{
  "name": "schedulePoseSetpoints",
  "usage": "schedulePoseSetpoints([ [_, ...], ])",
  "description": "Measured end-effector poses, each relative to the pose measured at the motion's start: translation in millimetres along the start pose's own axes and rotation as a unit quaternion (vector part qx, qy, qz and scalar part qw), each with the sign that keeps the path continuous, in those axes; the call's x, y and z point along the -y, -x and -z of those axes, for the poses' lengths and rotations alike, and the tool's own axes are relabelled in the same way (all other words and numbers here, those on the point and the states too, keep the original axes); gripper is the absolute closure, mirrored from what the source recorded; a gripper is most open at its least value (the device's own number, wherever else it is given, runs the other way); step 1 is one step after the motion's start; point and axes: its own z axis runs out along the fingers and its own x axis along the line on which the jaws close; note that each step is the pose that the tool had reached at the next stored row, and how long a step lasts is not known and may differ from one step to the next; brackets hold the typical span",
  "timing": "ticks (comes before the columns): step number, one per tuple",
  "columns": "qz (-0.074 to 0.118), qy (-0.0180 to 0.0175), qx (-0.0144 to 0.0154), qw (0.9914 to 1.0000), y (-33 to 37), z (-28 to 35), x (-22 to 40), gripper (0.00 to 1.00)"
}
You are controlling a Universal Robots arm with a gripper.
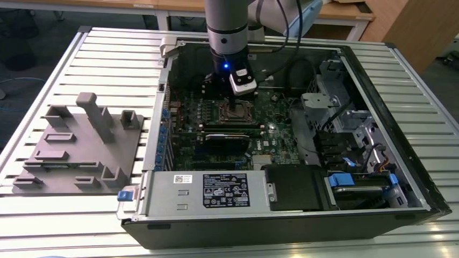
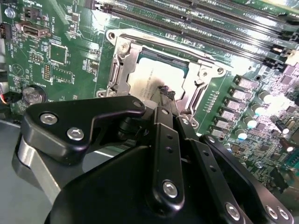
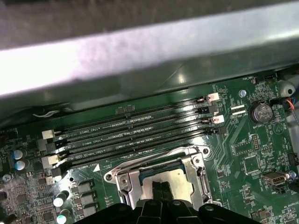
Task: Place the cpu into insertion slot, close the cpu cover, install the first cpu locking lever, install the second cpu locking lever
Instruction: 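Install the first cpu locking lever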
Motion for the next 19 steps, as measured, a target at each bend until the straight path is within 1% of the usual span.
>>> schedulePoseSetpoints([
  [1, 0.000, -0.0005, -0.0020, 1.00000, 0.0, 0.0, -0.1, 0.90],
  [2, 0.000, -0.0014, -0.0050, 0.99999, 0.1, 0.0, 0.0, 0.90],
  [4, 0.001, -0.0046, -0.0133, 0.99990, 0.1, -0.3, -0.1, 0.90],
  [6, 0.001, -0.0082, -0.0222, 0.99972, 0.1, -0.5, 0.0, 0.90],
  [7, 0.001, -0.0097, -0.0254, 0.99963, 0.1, -0.4, -0.1, 0.90],
  [8, 0.001, -0.0102, -0.0262, 0.99960, 0.1, -0.4, 0.0, 0.90],
  [13, 0.001, -0.0101, -0.0262, 0.99960, 0.1, -0.5, -0.1, 0.90],
  [15, 0.001, -0.0102, -0.0269, 0.99959, 1.3, -0.7, -0.5, 0.90],
  [17, 0.001, -0.0111, -0.0299, 0.99949, 4.2, -1.0, -1.1, 0.90],
  [19, 0.001, -0.0125, -0.0343, 0.99933, 8.4, -1.6, -2.2, 0.90],
])
